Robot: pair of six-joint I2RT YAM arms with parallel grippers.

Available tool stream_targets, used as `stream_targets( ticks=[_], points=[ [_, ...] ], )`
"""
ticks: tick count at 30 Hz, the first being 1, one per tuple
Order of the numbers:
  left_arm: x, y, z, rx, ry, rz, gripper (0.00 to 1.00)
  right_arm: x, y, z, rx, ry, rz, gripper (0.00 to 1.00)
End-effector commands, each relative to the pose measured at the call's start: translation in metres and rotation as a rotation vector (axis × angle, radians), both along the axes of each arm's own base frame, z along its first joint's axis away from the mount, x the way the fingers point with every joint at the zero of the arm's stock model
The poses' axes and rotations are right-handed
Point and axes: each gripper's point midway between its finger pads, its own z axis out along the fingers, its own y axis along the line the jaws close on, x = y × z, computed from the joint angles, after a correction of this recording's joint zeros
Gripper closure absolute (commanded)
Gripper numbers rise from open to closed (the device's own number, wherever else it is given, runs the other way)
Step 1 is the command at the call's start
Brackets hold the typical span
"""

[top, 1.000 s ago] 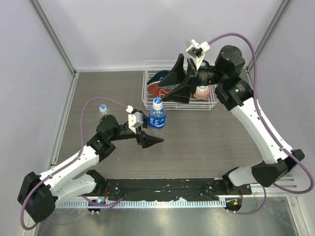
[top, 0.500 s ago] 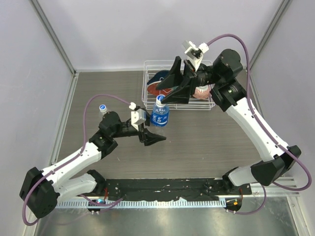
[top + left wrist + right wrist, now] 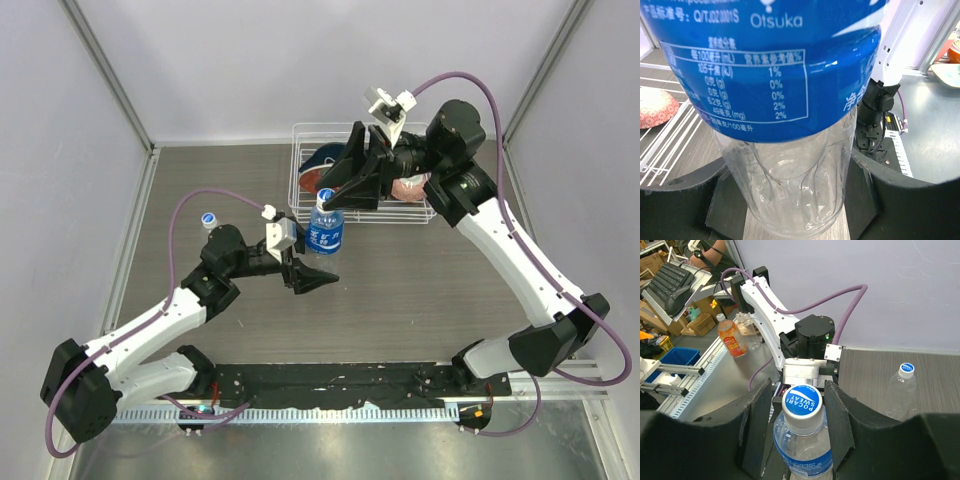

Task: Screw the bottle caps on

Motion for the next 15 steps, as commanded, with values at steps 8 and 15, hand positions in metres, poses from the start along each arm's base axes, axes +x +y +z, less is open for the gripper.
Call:
stream_targets(
  ticks=[8,15],
  points=[
    [0.0053,-0.0013,0.0305,-0.070,-0.059,0.028,1.00,-0.0091,0.0018,0.0025,0.014,-0.026,0.019,0.58],
    [0.0072,0.0004,0.0318,-0.078,-0.059,0.046,1.00,-0.0055,0.0036,-0.0007,0.010,-0.009,0.006,0.86]
  ],
)
